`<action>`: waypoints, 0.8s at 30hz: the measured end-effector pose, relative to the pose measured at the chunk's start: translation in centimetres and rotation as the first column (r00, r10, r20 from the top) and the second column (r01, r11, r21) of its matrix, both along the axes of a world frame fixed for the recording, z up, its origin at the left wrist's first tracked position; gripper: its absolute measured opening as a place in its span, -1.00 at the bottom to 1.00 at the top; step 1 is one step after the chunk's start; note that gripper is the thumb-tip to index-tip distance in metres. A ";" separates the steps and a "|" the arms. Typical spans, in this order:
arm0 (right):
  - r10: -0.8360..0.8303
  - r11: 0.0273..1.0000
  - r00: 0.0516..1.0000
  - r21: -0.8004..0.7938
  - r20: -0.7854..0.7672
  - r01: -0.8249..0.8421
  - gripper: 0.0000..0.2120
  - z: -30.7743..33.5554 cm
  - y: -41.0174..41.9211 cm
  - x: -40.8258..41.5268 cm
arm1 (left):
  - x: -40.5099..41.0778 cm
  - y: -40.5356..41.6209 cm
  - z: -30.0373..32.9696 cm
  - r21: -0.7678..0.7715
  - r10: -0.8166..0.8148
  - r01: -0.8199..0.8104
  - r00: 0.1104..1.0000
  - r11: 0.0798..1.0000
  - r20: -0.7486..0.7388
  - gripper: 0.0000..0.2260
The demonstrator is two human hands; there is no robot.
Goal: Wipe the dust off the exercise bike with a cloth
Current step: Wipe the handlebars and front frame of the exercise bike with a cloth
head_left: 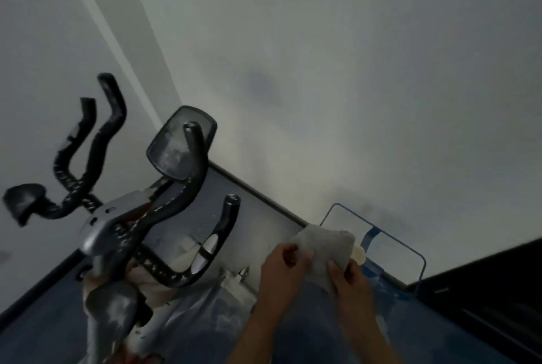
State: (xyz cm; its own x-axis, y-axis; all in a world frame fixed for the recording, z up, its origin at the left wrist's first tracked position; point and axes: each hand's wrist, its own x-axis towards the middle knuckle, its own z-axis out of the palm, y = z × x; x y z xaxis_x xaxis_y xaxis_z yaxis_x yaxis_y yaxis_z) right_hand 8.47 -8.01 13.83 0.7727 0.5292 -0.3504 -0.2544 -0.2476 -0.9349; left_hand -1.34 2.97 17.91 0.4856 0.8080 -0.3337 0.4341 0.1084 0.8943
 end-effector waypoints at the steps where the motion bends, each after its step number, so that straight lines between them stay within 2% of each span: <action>1: 0.041 0.999 0.999 -0.014 0.019 -0.040 -0.70 1.1 0.0 -0.4 | -0.4 -0.1 1.0 0.041 0.030 -0.032 0.998 0.999 0.050 -0.86; 4: 0.190 0.981 0.979 -0.057 0.074 -0.186 -0.91 2.6 -0.5 -1.6 | -2.3 -0.6 3.8 0.120 0.113 -0.136 0.978 0.983 0.177 -0.88; 6: 0.348 0.937 0.936 -0.046 0.049 -0.346 -0.95 3.6 -0.6 -2.4 | -4.1 -1.1 5.2 0.154 0.169 -0.206 0.960 0.966 0.225 -0.85; 8: 0.498 0.866 0.853 -0.038 0.157 -0.498 -0.75 2.4 -0.5 -2.8 | -6.2 -1.6 6.4 0.158 0.214 -0.264 0.937 0.952 0.276 -0.82; 10: 0.442 0.896 0.875 -0.043 0.198 -0.442 -0.42 3.2 0.3 -4.3 | -8.7 -2.1 7.6 0.148 0.247 -0.308 0.912 0.940 0.329 -0.81; 12: 0.429 0.895 0.857 -0.006 0.286 -0.446 -0.25 5.7 0.7 -6.7 | -11.3 -2.7 9.1 0.126 0.250 -0.313 0.898 0.941 0.363 -0.78; 13: 0.466 0.865 0.836 0.050 0.290 -0.500 -0.23 7.0 0.8 -7.8 | -12.5 -3.1 9.7 0.126 0.237 -0.301 0.899 0.945 0.369 -0.78; 15: 0.581 0.780 0.763 0.074 0.284 -0.621 -0.34 9.2 1.1 -9.6 | -14.9 -3.7 10.6 0.166 0.205 -0.274 0.917 0.947 0.341 -0.81; 17: 0.652 0.712 0.702 0.088 0.288 -0.697 -0.65 10.7 2.0 -11.4 | -17.3 -3.9 10.8 0.207 0.218 -0.288 0.927 0.935 0.305 -0.83; 18: 0.677 0.680 0.680 0.114 0.281 -0.724 -0.75 11.2 2.3 -12.4 | -18.4 -4.0 10.7 0.213 0.238 -0.309 0.922 0.927 0.305 -0.82; 21: 0.720 0.637 0.653 0.147 0.235 -0.756 -0.82 12.5 3.0 -15.4 | -21.2 -3.9 9.8 0.249 0.279 -0.363 0.907 0.898 0.315 -0.80; 24: 0.772 0.592 0.603 0.119 0.199 -0.797 -0.79 12.7 4.2 -18.0 | -23.7 -3.4 9.0 0.194 0.288 -0.353 0.910 0.915 0.298 -0.76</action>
State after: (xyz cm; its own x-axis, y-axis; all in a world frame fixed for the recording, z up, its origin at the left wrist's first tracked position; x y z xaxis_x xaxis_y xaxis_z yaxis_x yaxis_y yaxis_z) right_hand -9.50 -3.81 26.56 0.0535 0.9907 -0.1248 0.0682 -0.1283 -0.9894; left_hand -25.03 -0.41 26.95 0.2287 0.9734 -0.0103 0.1625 -0.0277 0.9863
